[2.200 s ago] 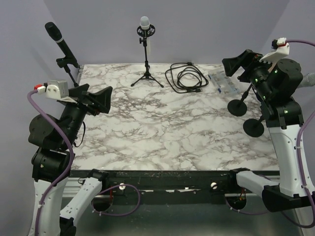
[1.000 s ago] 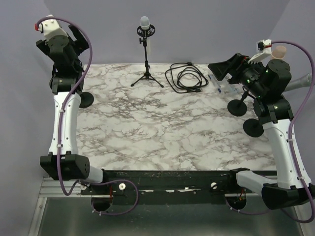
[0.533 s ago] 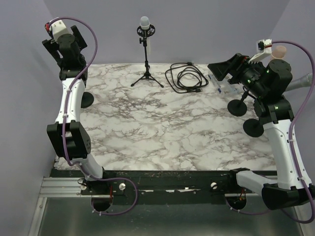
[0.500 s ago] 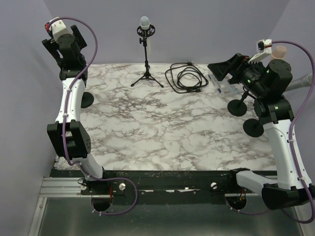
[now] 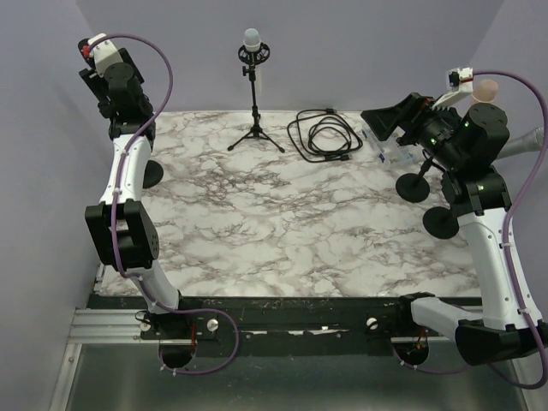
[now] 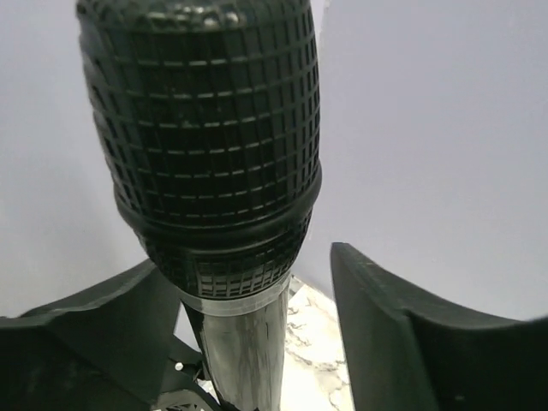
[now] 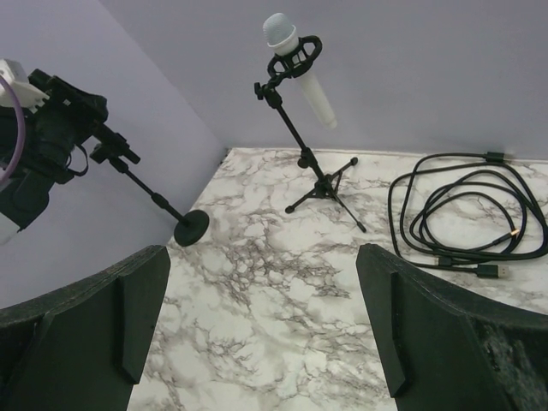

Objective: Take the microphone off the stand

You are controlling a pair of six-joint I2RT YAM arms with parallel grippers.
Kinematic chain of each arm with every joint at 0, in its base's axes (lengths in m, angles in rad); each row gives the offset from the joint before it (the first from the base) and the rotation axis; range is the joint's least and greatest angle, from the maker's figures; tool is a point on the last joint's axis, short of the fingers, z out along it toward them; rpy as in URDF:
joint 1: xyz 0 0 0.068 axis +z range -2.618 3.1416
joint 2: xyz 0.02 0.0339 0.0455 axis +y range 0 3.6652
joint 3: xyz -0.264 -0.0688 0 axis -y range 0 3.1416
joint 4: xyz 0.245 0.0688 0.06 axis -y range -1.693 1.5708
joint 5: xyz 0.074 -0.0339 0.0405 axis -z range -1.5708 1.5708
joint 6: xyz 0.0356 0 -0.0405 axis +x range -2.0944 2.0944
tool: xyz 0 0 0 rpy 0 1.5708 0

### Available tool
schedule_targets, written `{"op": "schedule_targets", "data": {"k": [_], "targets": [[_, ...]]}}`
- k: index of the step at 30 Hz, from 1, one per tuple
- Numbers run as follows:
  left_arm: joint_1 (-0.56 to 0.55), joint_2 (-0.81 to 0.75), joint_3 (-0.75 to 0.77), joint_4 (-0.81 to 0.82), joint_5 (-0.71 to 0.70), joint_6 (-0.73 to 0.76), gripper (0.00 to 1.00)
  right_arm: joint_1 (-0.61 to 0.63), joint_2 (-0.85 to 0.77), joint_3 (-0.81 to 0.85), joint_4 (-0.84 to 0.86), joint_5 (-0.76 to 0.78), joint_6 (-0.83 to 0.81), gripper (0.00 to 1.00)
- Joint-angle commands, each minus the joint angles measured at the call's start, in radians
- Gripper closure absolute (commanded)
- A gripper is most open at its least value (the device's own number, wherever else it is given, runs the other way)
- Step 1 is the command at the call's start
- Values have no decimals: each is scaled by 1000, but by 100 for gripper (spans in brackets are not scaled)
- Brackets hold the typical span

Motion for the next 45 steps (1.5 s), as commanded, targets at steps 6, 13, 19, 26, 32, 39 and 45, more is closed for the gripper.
{"op": "schedule_targets", "data": {"k": [6,13,19,26,32,39,45], "targets": [[5,-119,-132,166,16,73,71,5,7,9,47,-46,3,0],[-4,-249,-245,135,19,13,100,5,13,-33,88,-58,26,0],[-42,-374,-349,35,119,-51,100,5,131,2,41,-37,87,0],[-124,-571,-526,-45,201,-128,100,78,278,76,-16,-61,135,0],[-292,-664,-588,-108,207,-111,100,276,348,109,-16,54,120,0],[-440,-759,-591,-210,247,-97,100,424,411,155,-38,132,102,0],[-574,-830,-602,-254,267,5,100,472,386,131,-14,150,51,0]]}}
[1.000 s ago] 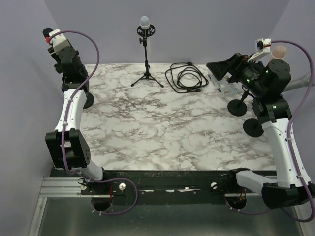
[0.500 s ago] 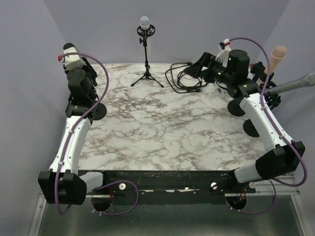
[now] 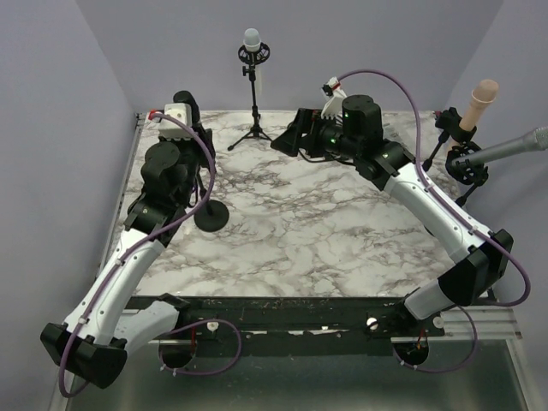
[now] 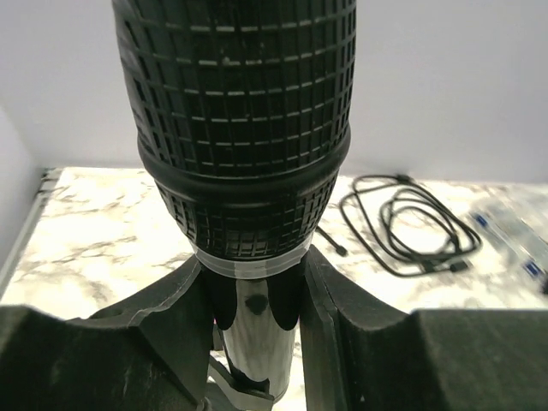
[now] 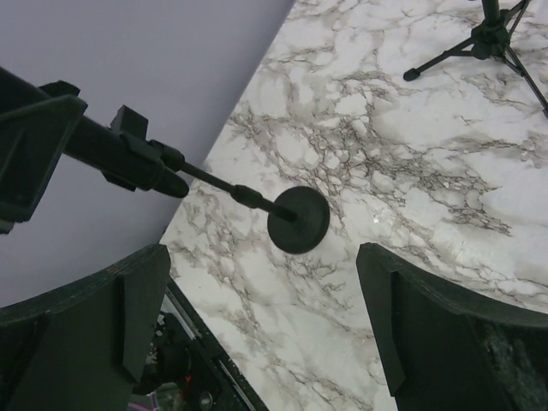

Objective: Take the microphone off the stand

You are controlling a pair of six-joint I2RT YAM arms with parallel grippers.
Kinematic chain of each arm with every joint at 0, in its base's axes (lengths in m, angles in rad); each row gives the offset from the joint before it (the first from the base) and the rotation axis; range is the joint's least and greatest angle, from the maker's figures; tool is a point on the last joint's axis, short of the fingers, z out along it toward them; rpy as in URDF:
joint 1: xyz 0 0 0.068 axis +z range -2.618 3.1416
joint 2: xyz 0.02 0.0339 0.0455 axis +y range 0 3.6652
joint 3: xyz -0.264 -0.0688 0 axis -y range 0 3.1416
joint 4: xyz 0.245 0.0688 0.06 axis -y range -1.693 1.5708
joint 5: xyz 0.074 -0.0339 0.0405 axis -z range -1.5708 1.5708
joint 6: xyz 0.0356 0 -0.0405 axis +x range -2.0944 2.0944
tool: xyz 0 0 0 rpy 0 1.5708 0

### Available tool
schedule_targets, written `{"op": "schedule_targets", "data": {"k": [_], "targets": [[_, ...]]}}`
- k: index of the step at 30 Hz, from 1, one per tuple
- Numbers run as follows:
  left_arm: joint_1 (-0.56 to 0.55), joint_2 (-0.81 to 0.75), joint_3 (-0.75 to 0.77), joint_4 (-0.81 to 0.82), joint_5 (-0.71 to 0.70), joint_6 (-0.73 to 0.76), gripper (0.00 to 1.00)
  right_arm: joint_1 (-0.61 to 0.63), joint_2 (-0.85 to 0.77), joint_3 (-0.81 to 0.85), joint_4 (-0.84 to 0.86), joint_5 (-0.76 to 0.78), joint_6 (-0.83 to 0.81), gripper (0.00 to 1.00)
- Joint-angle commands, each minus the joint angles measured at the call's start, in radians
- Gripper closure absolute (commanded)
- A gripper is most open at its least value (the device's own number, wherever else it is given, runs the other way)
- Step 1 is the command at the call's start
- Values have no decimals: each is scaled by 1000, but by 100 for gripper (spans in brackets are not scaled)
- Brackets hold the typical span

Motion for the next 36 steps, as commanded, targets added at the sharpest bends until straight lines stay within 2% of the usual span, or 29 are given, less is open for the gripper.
{"op": "schedule_targets", "data": {"k": [1,4,13,14,17,18,20,26,32,36], "targets": [[-93,-82,-4,5,66,88,100,25,-35,-18,41,40,-44,0],[-133,-101,6,-14,116,96,100,38,-41,-27,61,34,-49,0],[-252,-110,-58,2,105,100,100,121,-71,-80,150,66,-118,0],[-262,-107,-46,-15,105,111,93,129,-75,-85,157,73,-126,0],[-275,-112,-33,-36,118,109,47,141,-89,-110,191,88,-152,0],[-276,-116,-36,-32,129,106,34,143,-92,-117,200,89,-160,0],[-279,-128,-38,-30,149,102,16,146,-92,-121,216,80,-178,0],[-280,-177,-22,-51,132,113,1,208,-88,-118,261,81,-240,0],[-279,-307,-49,-8,119,138,1,322,-87,-109,299,169,-311,0],[-278,-426,-103,64,62,167,1,396,-88,-111,341,208,-328,0]]}}
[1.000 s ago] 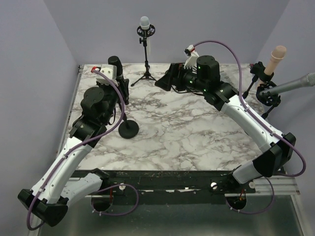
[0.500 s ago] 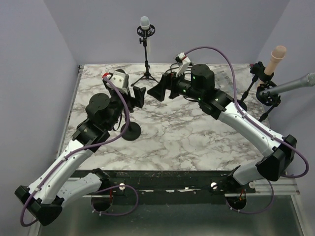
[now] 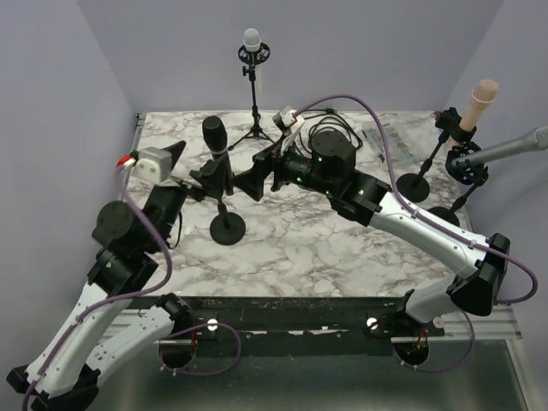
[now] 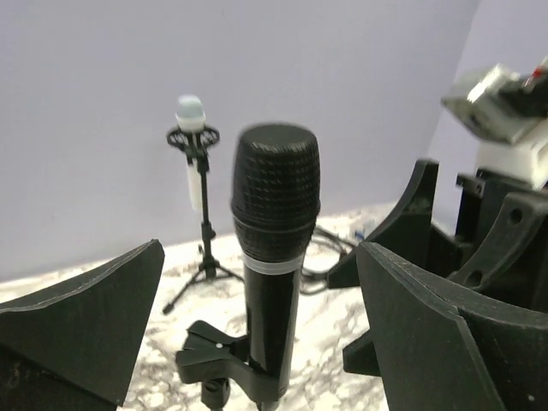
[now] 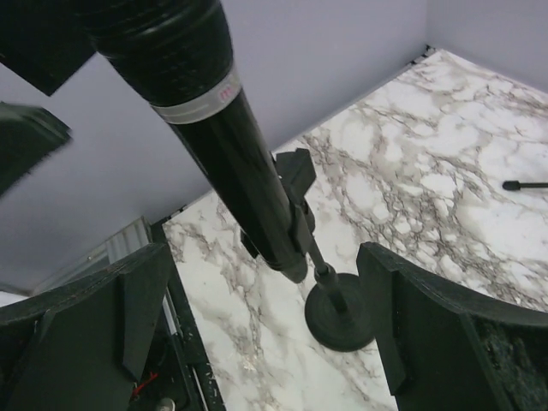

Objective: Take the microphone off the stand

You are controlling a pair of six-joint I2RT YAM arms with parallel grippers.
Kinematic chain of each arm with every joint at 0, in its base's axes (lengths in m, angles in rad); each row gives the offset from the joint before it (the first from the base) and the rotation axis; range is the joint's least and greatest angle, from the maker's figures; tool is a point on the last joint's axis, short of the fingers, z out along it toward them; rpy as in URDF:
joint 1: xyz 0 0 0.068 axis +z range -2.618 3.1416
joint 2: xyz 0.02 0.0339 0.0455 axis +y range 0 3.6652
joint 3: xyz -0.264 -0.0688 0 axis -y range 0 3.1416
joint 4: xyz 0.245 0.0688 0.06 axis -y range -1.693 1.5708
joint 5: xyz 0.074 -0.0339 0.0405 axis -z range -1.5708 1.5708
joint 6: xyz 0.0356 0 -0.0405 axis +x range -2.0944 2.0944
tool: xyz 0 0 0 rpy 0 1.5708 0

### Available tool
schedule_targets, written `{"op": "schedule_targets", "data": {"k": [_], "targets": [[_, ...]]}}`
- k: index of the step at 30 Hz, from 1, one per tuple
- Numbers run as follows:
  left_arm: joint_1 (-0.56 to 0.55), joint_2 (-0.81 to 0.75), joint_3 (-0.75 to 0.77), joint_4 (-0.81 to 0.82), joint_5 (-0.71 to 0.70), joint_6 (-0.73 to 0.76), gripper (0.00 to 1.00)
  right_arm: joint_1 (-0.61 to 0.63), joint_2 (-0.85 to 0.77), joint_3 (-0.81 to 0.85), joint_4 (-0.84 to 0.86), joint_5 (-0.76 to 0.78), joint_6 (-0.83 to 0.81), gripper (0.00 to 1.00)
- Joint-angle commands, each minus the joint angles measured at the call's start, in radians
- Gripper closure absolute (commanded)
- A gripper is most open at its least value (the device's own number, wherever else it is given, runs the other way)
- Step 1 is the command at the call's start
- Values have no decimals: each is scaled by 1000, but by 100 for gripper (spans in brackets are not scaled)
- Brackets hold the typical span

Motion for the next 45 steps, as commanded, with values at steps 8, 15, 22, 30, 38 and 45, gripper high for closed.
{"op": "schedule_targets", "data": {"k": [8,15,22,30,38,45], "targets": [[-7,-277,-121,180,-206,75,5,159,39,61,120,305,-65,8],[-28,-254,-122,163,-229,157,7,201,119,142,115,431,-110,9],[-30,-236,-155,209,-308,207,7,228,150,125,188,481,-151,17],[-29,-226,-183,242,-339,203,4,235,212,147,217,496,-193,19],[-28,-236,-192,253,-329,191,2,232,225,145,239,562,-298,98],[-31,-205,-148,158,-194,63,2,198,184,112,186,218,-447,99]]}}
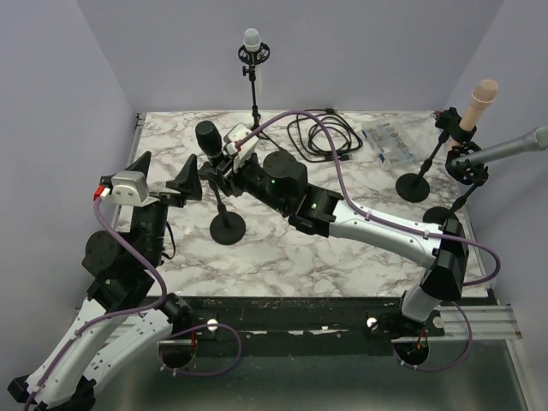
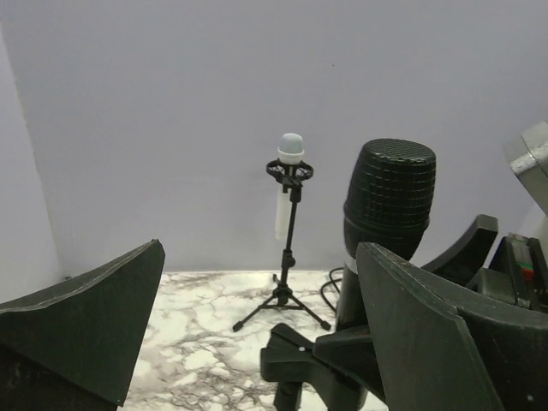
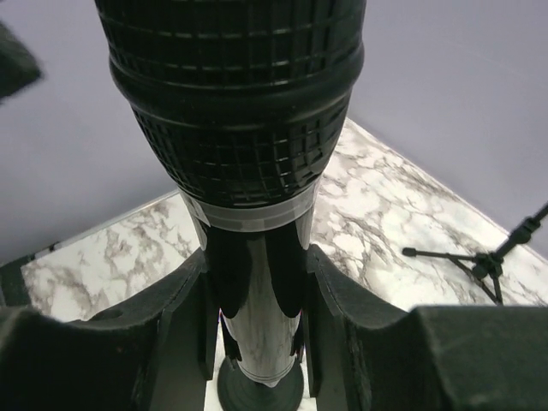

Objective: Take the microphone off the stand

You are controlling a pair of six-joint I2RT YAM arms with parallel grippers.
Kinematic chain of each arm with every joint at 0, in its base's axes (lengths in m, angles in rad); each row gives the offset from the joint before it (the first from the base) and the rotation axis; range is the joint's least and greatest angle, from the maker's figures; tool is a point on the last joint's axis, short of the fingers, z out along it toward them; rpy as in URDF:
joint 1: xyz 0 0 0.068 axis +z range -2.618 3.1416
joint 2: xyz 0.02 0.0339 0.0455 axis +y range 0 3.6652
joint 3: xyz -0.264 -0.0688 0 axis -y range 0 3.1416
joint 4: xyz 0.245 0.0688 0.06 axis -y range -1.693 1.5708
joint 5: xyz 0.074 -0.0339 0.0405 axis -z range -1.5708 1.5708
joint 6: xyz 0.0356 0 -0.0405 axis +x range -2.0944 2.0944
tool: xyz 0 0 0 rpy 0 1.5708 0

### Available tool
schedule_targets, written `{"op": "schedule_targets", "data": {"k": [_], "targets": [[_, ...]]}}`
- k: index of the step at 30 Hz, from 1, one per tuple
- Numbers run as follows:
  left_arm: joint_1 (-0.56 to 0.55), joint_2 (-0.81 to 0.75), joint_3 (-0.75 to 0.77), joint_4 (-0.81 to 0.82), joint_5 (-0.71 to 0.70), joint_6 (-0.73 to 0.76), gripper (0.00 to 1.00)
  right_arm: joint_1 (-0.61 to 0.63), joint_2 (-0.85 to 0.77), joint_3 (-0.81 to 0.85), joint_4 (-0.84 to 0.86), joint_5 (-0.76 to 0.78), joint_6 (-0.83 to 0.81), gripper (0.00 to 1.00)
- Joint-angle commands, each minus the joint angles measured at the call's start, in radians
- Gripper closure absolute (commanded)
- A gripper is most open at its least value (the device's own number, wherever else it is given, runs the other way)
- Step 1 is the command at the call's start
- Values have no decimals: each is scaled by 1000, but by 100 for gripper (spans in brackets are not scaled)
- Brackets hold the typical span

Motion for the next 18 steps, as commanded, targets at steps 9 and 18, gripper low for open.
{"op": "schedule_targets", "data": {"k": [9,18], "targets": [[-2,-68,-44,-257,106,-235,1,-203,-56,49,-176,-691,-89,99],[41,-45,-11,-422,403,-169,2,-297,-11,83,-218,-1013,-109,99]]}}
